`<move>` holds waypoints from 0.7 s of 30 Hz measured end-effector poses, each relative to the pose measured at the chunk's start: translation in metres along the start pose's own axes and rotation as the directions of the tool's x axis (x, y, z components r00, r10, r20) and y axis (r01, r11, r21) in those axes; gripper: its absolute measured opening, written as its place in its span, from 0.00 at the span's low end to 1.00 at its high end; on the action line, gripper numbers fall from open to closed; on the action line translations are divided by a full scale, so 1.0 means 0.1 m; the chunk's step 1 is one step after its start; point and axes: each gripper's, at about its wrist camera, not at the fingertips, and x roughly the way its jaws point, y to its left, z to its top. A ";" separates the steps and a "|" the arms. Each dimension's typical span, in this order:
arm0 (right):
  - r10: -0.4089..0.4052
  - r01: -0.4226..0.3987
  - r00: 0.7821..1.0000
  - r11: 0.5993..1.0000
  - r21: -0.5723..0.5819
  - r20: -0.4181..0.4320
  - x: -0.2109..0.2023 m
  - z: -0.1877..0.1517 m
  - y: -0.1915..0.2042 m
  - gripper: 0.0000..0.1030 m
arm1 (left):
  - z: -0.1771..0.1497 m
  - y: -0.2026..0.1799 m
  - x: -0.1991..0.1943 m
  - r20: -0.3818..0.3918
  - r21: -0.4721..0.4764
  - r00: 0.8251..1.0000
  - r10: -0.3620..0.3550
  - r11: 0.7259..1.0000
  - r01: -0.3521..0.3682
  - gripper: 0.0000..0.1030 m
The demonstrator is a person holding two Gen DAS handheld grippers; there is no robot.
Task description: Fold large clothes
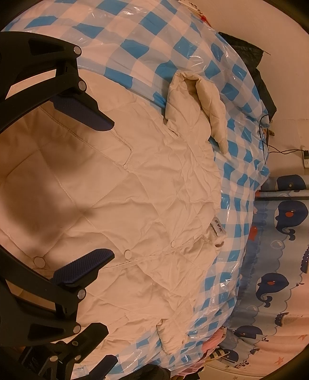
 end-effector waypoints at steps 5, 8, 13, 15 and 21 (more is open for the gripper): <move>0.008 -0.008 1.000 1.000 -0.004 0.003 0.02 0.00 0.01 0.94 | 0.00 0.00 0.00 0.000 0.001 1.000 0.001 1.000 -0.001 0.93; 0.007 -0.007 1.000 1.000 -0.006 -0.002 0.03 -0.01 0.02 0.94 | 0.00 -0.01 0.00 0.000 0.000 1.000 0.001 1.000 -0.001 0.93; 0.008 -0.008 1.000 1.000 -0.002 -0.005 0.03 0.00 0.01 0.94 | 0.00 -0.01 0.00 0.000 0.000 1.000 0.001 1.000 -0.001 0.93; 0.012 -0.012 1.000 1.000 0.006 -0.011 0.04 -0.01 0.00 0.94 | 0.00 -0.01 0.00 0.000 0.000 1.000 0.002 1.000 -0.002 0.93; 0.011 -0.011 1.000 1.000 0.010 -0.012 0.05 0.00 -0.03 0.94 | 0.00 -0.01 0.00 0.000 0.001 1.000 0.002 1.000 -0.002 0.93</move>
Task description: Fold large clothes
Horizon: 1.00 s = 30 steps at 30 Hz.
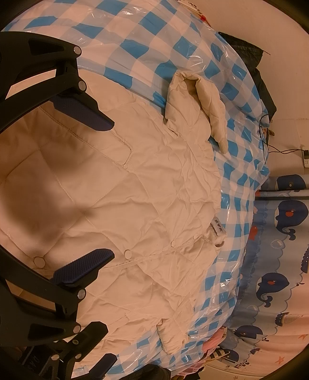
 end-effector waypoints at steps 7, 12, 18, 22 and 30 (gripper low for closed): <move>-0.018 0.018 1.000 1.000 -0.006 0.026 -0.06 0.05 -0.07 0.94 | 0.00 0.00 0.00 0.000 0.001 1.000 -0.001 1.000 0.001 0.93; 0.003 -0.009 0.999 0.994 0.111 0.055 -0.12 0.32 -0.67 0.94 | -0.02 0.01 0.03 -0.015 -0.012 1.000 0.000 1.000 0.000 0.93; 0.022 -0.041 0.998 0.937 0.348 0.057 0.10 0.85 -2.26 0.94 | -0.02 -0.01 0.09 -0.023 0.008 1.000 0.017 1.000 -0.016 0.93; 0.087 -0.111 0.994 0.796 0.595 0.070 0.42 1.11 -3.53 0.94 | -0.03 -0.07 0.14 -0.021 0.047 0.999 0.045 0.998 -0.044 0.93; 0.127 -0.161 0.986 0.592 0.789 0.105 1.15 1.31 -4.63 0.94 | -0.07 -0.09 0.23 -0.037 0.050 0.997 0.070 0.996 -0.068 0.93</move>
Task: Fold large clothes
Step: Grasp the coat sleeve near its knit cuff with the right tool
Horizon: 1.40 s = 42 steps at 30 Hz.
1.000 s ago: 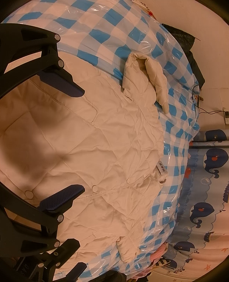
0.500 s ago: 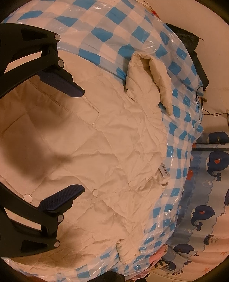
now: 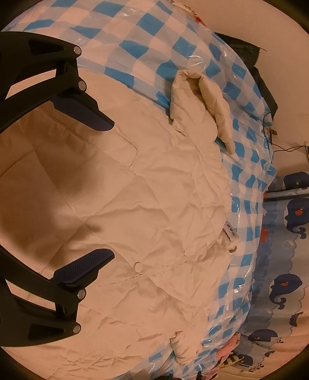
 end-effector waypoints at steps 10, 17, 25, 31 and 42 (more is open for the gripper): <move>0.003 -0.002 1.000 0.999 0.042 -0.021 0.72 0.30 -0.27 0.90 | -0.10 -0.04 0.12 -0.049 -0.019 0.998 -0.037 0.999 0.036 0.93; 0.071 -0.072 0.997 0.996 -0.052 -0.011 0.65 0.34 -0.19 0.19 | -0.15 -0.14 0.20 -0.072 0.002 0.997 -0.041 0.999 0.041 0.93; 0.284 -0.229 0.943 0.932 -0.281 0.173 -0.55 -0.27 0.26 0.18 | -0.15 -0.16 0.21 -0.078 -0.013 0.995 -0.056 0.998 0.055 0.93; 0.232 -0.237 0.970 0.969 0.067 0.075 -0.23 -0.40 -0.59 0.56 | -0.14 -0.16 0.23 -0.089 -0.007 0.994 -0.063 0.998 0.062 0.93; 0.257 -0.234 0.952 0.962 -0.143 0.166 -0.31 -0.17 0.24 0.72 | -0.16 -0.20 0.27 -0.100 0.001 0.993 -0.056 0.998 0.056 0.93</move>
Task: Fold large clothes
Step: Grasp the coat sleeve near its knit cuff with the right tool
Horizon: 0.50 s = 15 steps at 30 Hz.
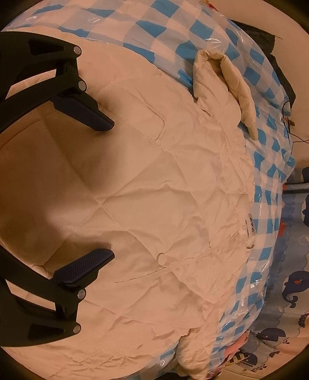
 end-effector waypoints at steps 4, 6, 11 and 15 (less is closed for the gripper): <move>-0.166 0.166 0.976 0.986 -0.017 -0.144 0.44 0.34 0.21 0.86 | -0.01 -0.01 0.02 -0.003 0.002 1.000 0.000 1.000 0.000 0.93; -0.385 0.343 0.854 0.922 -0.177 -0.350 0.79 0.26 0.23 0.88 | 0.00 -0.01 0.03 -0.006 -0.004 1.000 -0.004 1.000 0.004 0.93; -0.530 0.367 0.843 0.690 -0.623 -0.090 0.84 -0.19 0.96 0.88 | 0.00 -0.02 0.02 -0.004 0.002 1.000 -0.006 1.000 0.006 0.93; -0.636 0.280 0.731 0.610 -0.741 -0.247 1.72 -0.63 1.16 0.92 | 0.00 -0.05 0.04 -0.002 0.014 1.000 -0.003 1.000 0.003 0.93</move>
